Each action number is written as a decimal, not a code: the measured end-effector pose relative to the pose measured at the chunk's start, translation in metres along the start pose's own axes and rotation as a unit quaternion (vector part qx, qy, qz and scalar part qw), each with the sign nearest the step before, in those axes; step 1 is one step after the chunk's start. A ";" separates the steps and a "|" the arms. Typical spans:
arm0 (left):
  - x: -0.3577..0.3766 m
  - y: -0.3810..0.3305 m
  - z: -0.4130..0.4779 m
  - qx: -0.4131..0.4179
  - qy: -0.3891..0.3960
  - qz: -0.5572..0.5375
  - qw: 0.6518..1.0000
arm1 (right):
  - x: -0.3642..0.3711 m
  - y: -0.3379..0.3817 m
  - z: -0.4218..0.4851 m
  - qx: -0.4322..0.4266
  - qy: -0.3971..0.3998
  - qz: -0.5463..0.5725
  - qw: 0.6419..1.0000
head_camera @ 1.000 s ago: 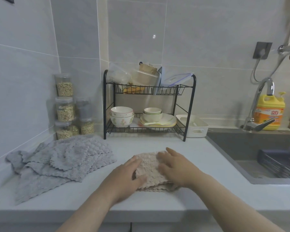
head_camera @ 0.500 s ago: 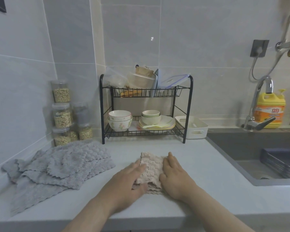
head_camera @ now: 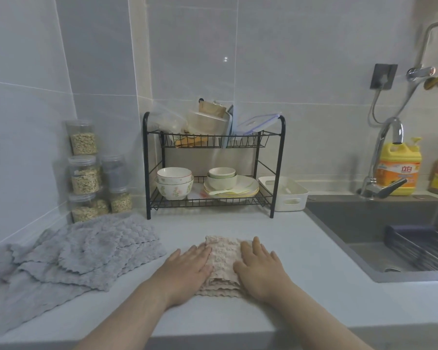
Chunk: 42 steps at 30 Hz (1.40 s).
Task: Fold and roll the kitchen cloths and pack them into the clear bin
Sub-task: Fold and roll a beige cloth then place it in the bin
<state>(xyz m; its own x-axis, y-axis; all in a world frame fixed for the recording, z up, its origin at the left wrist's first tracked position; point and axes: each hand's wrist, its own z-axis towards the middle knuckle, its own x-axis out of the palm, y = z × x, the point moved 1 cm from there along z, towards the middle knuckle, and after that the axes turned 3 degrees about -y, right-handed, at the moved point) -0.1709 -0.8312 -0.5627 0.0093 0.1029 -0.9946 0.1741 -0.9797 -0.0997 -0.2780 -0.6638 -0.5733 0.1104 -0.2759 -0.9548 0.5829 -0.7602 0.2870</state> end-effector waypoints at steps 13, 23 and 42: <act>-0.017 0.004 0.004 -0.097 -0.096 -0.585 0.800 | -0.032 0.001 -0.027 -0.058 -0.101 0.460 0.880; -0.022 -0.006 0.006 -0.090 -0.143 -0.733 0.658 | -0.032 -0.002 -0.019 -0.005 -0.045 0.565 0.824; -0.017 -0.029 -0.003 -0.054 -0.100 -0.767 0.631 | -0.031 -0.025 -0.012 0.091 -0.031 0.760 0.642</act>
<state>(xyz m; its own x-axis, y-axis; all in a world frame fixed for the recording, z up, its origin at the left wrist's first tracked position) -0.1732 -0.8037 -0.5426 -0.3749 0.8819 0.2860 -0.1064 0.2655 -0.9582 -0.2860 -0.6291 -0.5518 0.4048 -0.7998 0.4433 -0.2654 0.3612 0.8939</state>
